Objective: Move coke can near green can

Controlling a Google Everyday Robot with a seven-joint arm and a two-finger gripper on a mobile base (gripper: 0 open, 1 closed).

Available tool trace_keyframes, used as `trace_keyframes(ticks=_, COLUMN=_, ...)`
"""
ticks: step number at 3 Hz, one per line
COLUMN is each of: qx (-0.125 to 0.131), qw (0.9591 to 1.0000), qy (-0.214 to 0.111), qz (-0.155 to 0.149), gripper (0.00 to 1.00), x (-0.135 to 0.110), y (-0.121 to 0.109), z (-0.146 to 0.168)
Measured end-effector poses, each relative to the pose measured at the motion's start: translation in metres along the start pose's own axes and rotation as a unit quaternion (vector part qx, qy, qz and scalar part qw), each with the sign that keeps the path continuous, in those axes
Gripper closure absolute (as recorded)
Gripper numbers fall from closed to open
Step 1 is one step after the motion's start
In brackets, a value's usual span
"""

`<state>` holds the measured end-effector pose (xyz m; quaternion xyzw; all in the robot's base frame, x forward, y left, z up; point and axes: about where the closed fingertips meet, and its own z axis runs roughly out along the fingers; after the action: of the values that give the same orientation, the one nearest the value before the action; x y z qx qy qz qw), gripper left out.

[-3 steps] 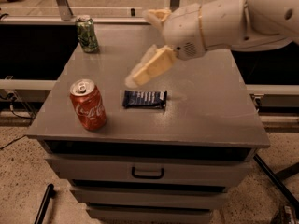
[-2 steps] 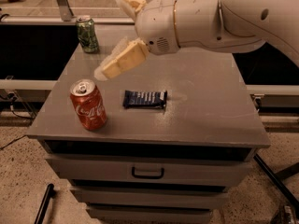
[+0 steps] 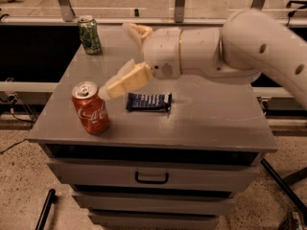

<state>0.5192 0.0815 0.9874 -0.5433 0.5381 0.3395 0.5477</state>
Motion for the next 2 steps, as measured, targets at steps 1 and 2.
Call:
trace_keyframes(ticks=1, qx=-0.011, qw=0.9988, qy=-0.024, qz=0.042, gripper=0.00, x=0.042, y=0.012, z=0.014)
trace_keyframes(ticks=2, qx=-0.014, qw=0.9970, qy=-0.040, qz=0.065, gripper=0.00, x=0.072, y=0.015, z=0.027)
